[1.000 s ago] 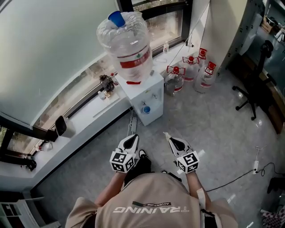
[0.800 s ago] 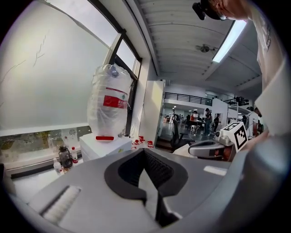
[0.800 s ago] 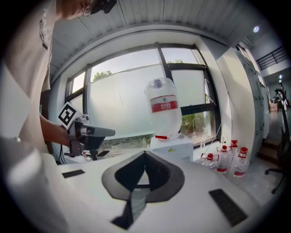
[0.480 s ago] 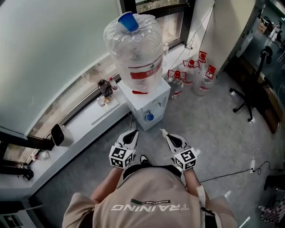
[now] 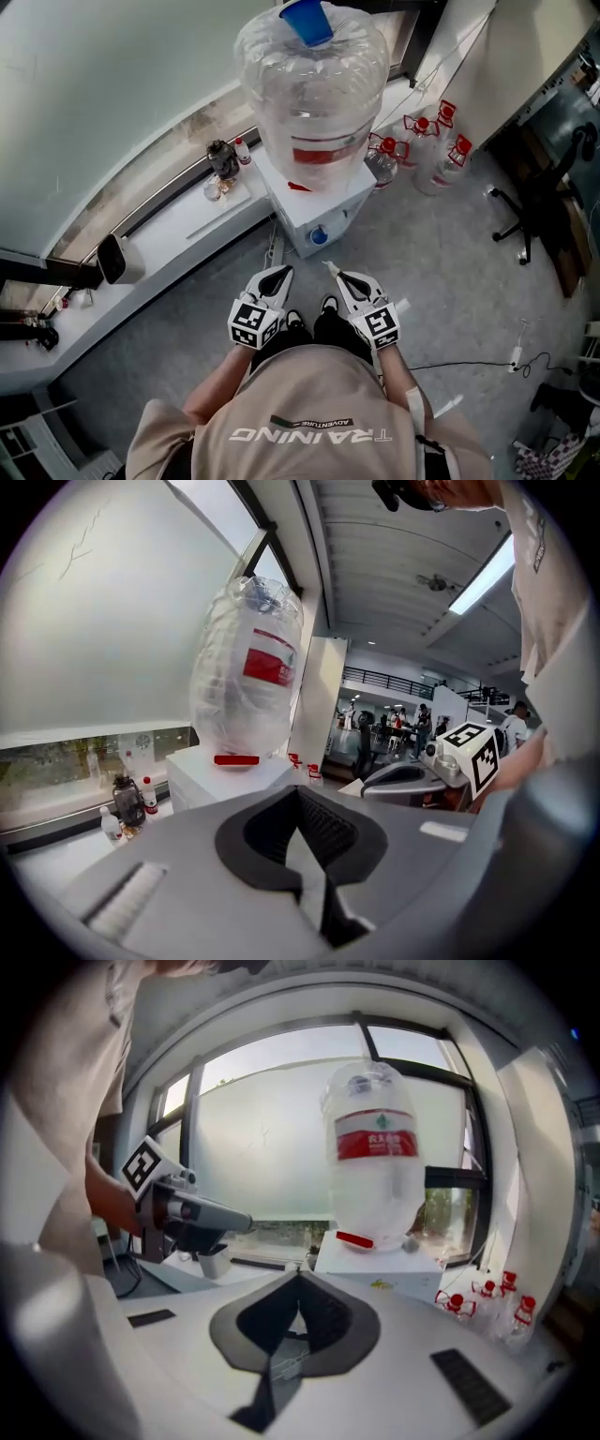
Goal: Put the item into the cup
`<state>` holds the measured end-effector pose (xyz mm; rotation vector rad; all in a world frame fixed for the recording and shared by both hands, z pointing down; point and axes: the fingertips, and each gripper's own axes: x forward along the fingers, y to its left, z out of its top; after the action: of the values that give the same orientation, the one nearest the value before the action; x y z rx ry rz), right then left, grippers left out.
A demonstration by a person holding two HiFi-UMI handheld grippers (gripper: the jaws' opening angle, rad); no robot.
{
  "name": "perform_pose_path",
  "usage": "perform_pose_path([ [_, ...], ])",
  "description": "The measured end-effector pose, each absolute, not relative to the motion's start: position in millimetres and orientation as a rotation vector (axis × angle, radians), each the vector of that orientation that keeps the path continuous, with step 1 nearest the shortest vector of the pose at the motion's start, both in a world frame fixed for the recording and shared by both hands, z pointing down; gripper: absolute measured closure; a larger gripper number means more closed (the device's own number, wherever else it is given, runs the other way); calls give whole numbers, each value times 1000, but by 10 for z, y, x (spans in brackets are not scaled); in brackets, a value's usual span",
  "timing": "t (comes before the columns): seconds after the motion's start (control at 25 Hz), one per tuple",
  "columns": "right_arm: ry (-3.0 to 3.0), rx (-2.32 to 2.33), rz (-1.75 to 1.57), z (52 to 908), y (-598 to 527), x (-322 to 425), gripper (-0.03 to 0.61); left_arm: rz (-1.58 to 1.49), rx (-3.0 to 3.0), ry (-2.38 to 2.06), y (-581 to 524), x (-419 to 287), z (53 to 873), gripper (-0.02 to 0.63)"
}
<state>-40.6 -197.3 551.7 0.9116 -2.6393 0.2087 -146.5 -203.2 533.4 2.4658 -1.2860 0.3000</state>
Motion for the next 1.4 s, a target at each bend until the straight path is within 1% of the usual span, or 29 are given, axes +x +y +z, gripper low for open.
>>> perform_pose_path([
  [0.36, -2653, 643, 236, 6112, -2229, -266, 568, 406, 2364, -1369, -2367, -1088, 5552, 606],
  [0.56, -2591, 666, 220, 6636, -2499, -167, 568, 423, 2304, -1377, -2488, -954, 5810, 606],
  [0.76, -2552, 744, 142, 7042, -2741, -134, 568, 456, 2265, -1336, -2468, -938, 6232, 606],
  [1.12, -2493, 778, 271, 8149, -3084, -291, 568, 522, 2187, -1284, -2563, -930, 7323, 606],
  [1.4, -2475, 864, 293, 8638, -3438, -417, 568, 559, 2168, -1243, -2528, -1005, 7747, 606],
])
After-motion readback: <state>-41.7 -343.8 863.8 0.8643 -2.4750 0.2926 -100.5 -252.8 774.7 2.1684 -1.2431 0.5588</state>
